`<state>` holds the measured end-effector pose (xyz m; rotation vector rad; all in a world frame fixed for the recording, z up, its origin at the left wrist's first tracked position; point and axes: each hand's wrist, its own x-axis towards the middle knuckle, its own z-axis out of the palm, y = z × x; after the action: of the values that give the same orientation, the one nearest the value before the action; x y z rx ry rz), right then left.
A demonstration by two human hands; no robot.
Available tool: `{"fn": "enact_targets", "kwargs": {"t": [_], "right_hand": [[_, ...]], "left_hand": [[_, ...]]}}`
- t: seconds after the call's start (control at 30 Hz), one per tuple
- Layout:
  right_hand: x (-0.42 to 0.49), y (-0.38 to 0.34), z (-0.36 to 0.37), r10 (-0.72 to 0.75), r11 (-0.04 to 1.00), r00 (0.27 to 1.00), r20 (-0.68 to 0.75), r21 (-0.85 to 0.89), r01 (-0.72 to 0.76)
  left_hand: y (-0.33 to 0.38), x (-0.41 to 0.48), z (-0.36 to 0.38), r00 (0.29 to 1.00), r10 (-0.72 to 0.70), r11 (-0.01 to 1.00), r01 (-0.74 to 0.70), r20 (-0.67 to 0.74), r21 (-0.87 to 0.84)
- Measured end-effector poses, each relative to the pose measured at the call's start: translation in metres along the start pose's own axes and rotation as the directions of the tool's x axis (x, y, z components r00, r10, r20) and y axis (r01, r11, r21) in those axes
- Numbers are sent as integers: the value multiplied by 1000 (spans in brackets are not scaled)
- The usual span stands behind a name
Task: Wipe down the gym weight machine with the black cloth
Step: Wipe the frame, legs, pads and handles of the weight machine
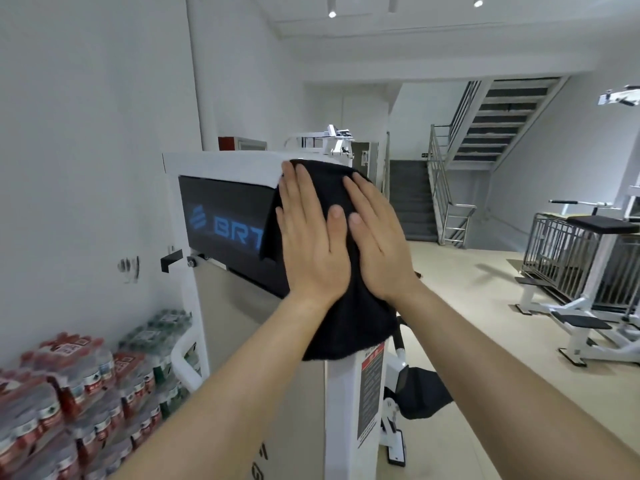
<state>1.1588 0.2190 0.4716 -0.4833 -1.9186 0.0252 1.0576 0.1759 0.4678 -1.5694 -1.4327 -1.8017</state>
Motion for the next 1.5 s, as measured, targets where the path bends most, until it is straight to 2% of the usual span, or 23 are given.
{"fn": "enact_targets", "kwargs": {"t": [0.1, 0.3, 0.5, 0.7, 1.1, 1.23, 1.43, 1.5], "right_hand": [[-30, 0, 5, 45, 999, 999, -20, -11, -45], [24, -5, -9, 24, 999, 991, 130, -48, -18], [2, -1, 1, 58, 998, 998, 6, 0, -58], [-33, 6, 8, 45, 999, 998, -48, -10, -45], [-78, 27, 31, -71, 997, 980, -186, 25, 76], [-108, 38, 47, -84, 995, 970, -229, 37, 95], [-162, 51, 75, -35, 994, 965, -260, 92, 60], [-184, 58, 84, -39, 994, 965, -258, 88, 64]], "left_hand": [[3, -24, 1, 999, 27, 999, -28, 46, 31], [2, 28, -3, 999, 49, 997, -50, 22, 60], [-4, 1, -1, 998, 64, 998, -64, 13, 16], [-2, -28, 0, 995, 74, 997, -74, 61, 7], [-17, -74, 9, 979, 197, 979, -199, 42, 43], [-29, -95, 12, 957, 284, 950, -289, 52, 119], [-49, -142, 21, 922, 387, 865, -369, 16, 340], [-60, -165, 26, 921, 389, 870, -373, 15, 322]]}}
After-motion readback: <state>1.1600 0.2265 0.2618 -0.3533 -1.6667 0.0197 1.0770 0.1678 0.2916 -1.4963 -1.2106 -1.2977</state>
